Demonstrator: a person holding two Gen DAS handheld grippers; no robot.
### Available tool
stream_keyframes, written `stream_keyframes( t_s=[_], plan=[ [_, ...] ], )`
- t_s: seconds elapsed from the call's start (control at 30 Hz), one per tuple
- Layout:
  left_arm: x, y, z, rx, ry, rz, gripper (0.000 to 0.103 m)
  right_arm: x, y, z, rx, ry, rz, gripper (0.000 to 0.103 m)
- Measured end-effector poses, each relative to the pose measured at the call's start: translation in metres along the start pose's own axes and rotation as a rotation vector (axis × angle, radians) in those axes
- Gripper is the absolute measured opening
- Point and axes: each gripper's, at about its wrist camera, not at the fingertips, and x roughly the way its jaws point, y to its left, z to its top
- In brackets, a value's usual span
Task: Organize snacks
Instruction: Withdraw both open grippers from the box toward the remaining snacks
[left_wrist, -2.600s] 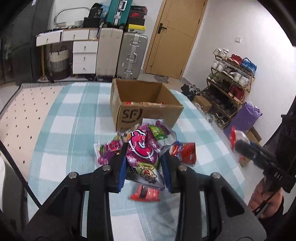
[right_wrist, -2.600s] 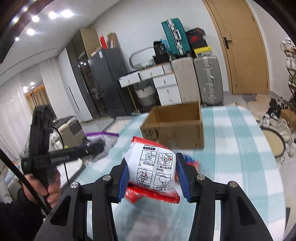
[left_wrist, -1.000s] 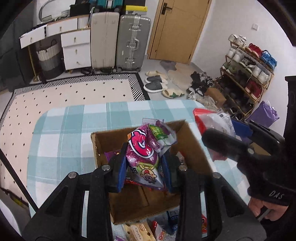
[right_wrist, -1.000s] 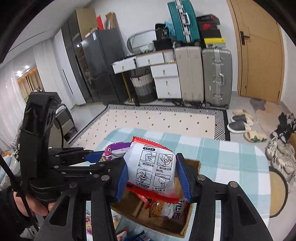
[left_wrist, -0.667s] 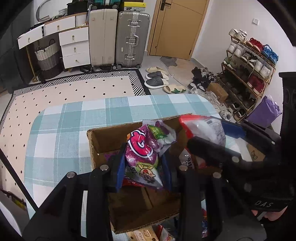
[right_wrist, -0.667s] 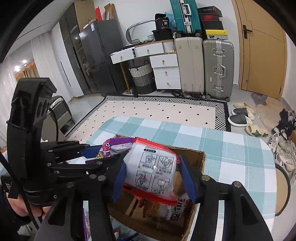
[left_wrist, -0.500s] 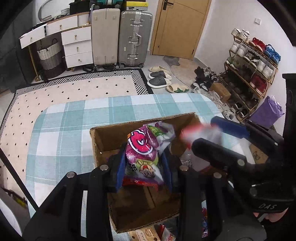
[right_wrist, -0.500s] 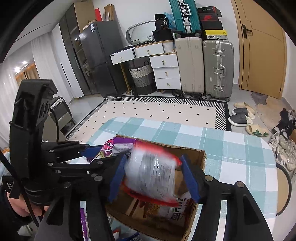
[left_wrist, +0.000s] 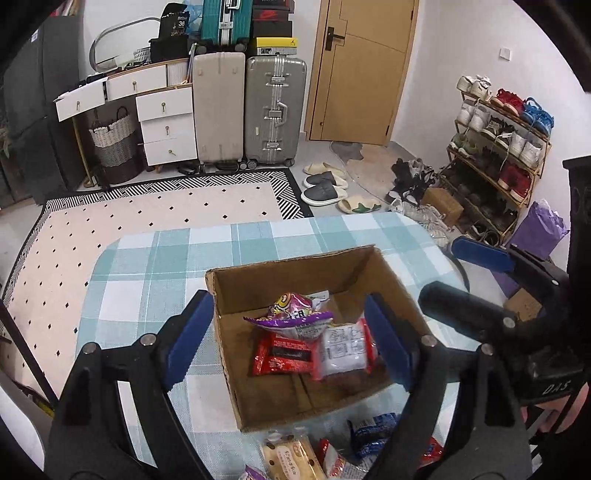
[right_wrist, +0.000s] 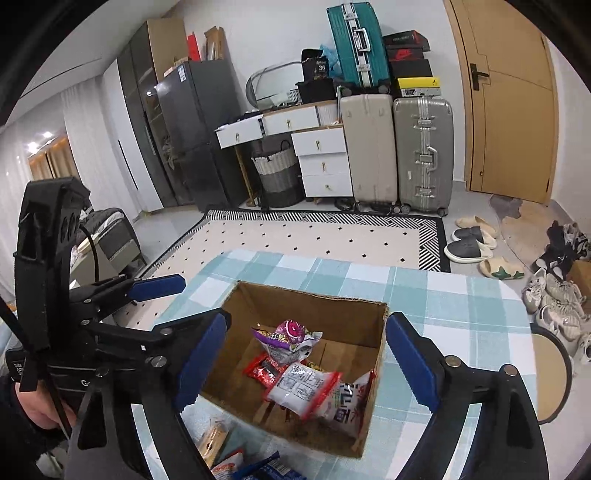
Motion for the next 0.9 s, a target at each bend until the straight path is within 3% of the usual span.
stream_keyframes(
  t_s=[0.17,0.4,0.63,0.9],
  plan=[
    [-0.028,-0.011,-0.007,0.034,-0.025,0.005,0.083,-0.028,0.014,-0.006,-0.045,-0.022,-0.021,0.090],
    [-0.075,-0.027,-0.028,0.080,-0.093,0.019,0.084,-0.071,0.033,-0.020,-0.069,-0.077,-0.029,0.100],
    [-0.121,-0.031,-0.056,0.048,-0.144,0.014,0.101,-0.110,0.051,-0.046,-0.082,-0.103,-0.007,0.103],
    [-0.162,-0.040,-0.097,0.067,-0.161,0.013,0.102,-0.144,0.072,-0.080,-0.088,-0.141,0.002,0.103]
  ],
)
